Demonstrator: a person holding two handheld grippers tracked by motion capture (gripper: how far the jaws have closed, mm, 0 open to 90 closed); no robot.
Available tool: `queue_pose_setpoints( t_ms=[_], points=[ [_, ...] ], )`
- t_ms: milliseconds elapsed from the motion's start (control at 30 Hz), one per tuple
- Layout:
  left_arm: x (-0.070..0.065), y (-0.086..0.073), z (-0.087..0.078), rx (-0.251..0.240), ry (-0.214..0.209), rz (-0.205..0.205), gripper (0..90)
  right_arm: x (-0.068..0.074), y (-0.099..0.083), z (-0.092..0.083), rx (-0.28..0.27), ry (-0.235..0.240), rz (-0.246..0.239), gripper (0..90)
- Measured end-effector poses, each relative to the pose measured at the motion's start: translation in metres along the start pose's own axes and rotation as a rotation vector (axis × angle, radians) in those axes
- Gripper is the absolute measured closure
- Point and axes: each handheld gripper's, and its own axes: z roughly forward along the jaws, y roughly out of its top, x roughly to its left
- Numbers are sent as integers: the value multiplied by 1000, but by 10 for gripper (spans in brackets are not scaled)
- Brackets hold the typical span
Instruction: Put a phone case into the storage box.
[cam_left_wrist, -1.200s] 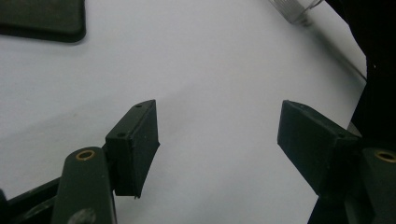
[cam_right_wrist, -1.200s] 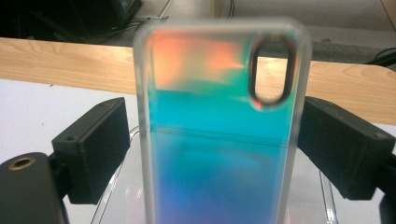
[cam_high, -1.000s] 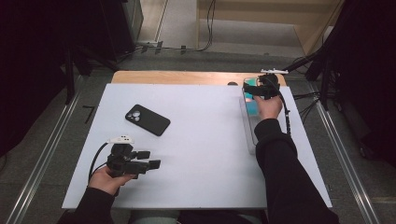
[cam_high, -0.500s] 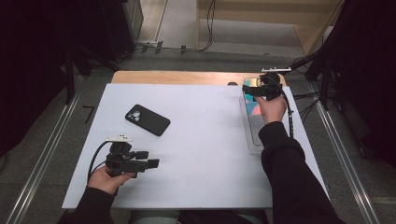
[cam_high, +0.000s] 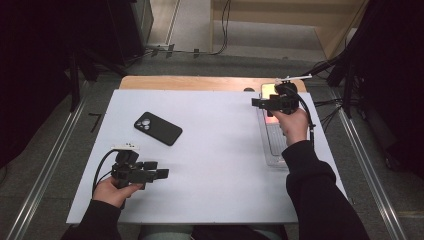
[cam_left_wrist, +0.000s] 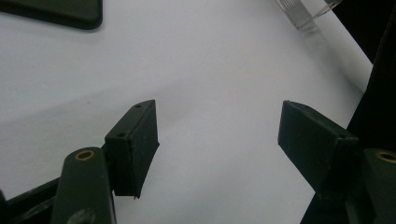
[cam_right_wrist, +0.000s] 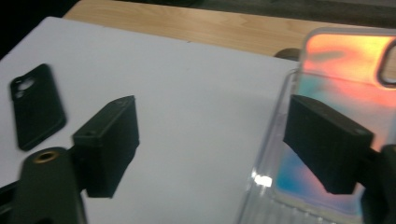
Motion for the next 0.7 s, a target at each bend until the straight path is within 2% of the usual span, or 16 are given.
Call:
queue_pose_setpoints(
  t_ms=[33,133,233,433,700],
  points=[
    [0,0,0,0,0,0,291,3,-2,-1,0,23,-6,206],
    [0,0,0,5,-5,2,290,10,-10,-4,5,78,-22,211],
    [0,1,1,14,-4,9,290,14,-18,-6,6,106,-32,211],
    [0,2,3,17,-15,14,290,19,-33,-9,38,132,-64,211],
    [0,5,5,21,-27,27,289,31,-45,-16,52,181,-105,211]
  ],
)
